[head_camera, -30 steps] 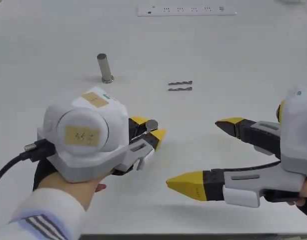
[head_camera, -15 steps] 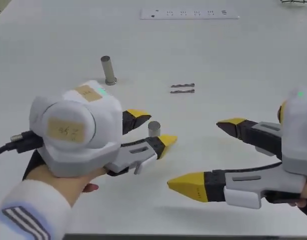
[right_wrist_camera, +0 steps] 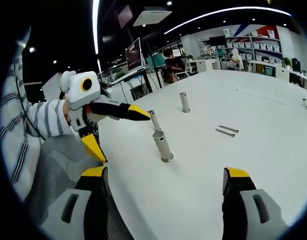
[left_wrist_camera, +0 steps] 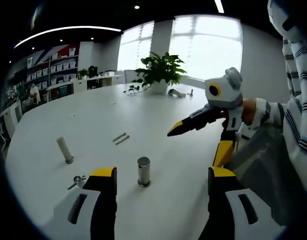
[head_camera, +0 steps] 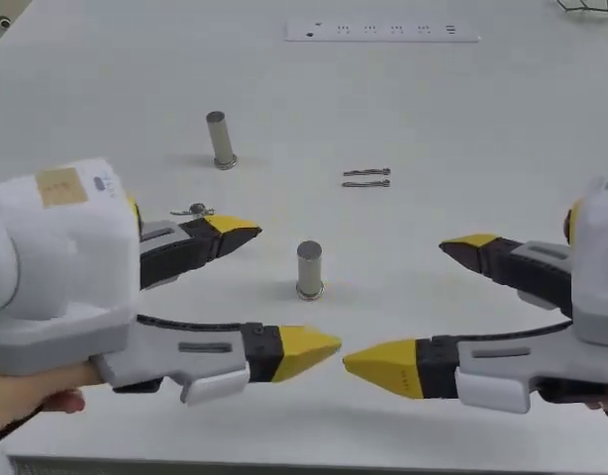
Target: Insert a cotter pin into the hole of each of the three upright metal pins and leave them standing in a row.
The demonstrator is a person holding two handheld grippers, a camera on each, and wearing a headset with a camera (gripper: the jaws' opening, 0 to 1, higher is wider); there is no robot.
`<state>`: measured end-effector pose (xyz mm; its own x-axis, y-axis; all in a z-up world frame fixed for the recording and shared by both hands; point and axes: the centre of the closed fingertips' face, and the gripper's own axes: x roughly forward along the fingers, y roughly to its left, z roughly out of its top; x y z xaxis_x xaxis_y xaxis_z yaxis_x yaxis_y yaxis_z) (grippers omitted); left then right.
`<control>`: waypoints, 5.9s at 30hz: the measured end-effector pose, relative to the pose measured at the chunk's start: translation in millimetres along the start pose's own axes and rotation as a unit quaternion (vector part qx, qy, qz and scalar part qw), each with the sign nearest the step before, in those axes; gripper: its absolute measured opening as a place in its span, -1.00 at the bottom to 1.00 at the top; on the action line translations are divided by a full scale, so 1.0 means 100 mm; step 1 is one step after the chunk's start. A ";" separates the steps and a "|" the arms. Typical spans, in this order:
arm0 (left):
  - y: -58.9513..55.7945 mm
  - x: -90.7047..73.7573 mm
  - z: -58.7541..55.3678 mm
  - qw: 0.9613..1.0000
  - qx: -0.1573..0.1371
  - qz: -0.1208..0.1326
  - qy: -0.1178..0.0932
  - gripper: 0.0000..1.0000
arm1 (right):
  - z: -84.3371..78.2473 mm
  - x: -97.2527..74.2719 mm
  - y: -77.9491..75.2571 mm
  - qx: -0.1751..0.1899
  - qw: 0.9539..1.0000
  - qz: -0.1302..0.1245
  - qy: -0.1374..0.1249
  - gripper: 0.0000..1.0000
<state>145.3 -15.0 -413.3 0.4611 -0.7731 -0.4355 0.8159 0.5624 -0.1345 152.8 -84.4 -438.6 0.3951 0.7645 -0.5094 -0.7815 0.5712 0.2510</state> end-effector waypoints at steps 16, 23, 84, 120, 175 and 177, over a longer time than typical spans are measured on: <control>0.05 -0.28 -0.19 0.998 -0.060 0.025 0.000 0.98 | 0.08 -0.12 -0.20 -0.036 0.999 -0.001 0.032 0.78; 0.13 -0.34 -0.22 0.997 -0.055 0.051 0.004 0.98 | 0.23 -0.04 -0.35 -0.145 0.987 0.004 0.074 0.53; 0.23 -0.76 -0.37 0.988 -0.092 0.121 -0.001 0.81 | 0.21 0.92 -1.24 -0.346 0.869 0.101 0.339 -0.91; 0.23 -0.71 -0.27 0.988 -0.092 0.120 -0.002 0.78 | 0.24 0.93 -1.25 -0.351 0.840 0.099 0.401 -1.00; 0.39 -0.15 0.74 0.983 -0.153 0.041 -0.094 0.06 | 1.07 0.32 -0.44 -0.423 0.904 -0.013 0.065 -1.00; 0.43 -0.13 0.78 0.979 -0.169 0.037 -0.104 -0.01 | 1.06 0.31 -0.40 -0.430 0.901 -0.016 0.062 -1.00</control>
<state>201.4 -4.3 -344.2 0.6046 -0.7494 -0.2700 0.6312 0.6575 -0.4114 247.5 -51.7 -377.0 0.4082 0.6824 -0.6064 -0.8770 0.1087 -0.4681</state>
